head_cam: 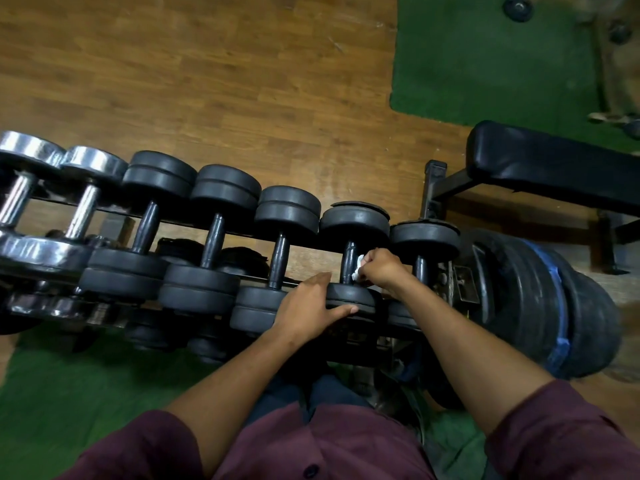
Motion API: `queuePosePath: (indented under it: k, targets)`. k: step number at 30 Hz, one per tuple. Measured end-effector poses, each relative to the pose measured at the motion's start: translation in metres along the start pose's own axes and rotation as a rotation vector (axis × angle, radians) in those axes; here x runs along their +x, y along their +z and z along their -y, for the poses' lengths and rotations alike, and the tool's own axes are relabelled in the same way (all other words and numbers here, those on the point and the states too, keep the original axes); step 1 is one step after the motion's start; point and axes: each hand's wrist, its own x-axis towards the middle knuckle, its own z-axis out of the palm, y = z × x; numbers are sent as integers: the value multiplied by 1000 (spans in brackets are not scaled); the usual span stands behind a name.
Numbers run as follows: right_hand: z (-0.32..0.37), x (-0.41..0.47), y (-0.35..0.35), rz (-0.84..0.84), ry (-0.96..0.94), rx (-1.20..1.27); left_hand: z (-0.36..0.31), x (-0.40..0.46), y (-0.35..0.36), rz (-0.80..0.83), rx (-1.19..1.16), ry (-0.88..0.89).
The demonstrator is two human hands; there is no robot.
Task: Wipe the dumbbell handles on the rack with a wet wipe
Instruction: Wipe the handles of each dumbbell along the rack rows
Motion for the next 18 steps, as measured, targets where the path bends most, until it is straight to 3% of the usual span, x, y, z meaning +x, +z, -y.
queuePosePath:
  k: [4,8,13,18]
  targets:
    - [-5,6,3,-49,-30,54,-1,0,0,-7,5,-5]
    - [-9,2,4,128,-14,125,-2,-1,-1,-3,11,-3]
    - [-18,5,7,133,-17,252,-3,-1,-1,-3,8,-1]
    - [-17,4,-1,298,-36,79,-3,-1,-1,-8,8,-3]
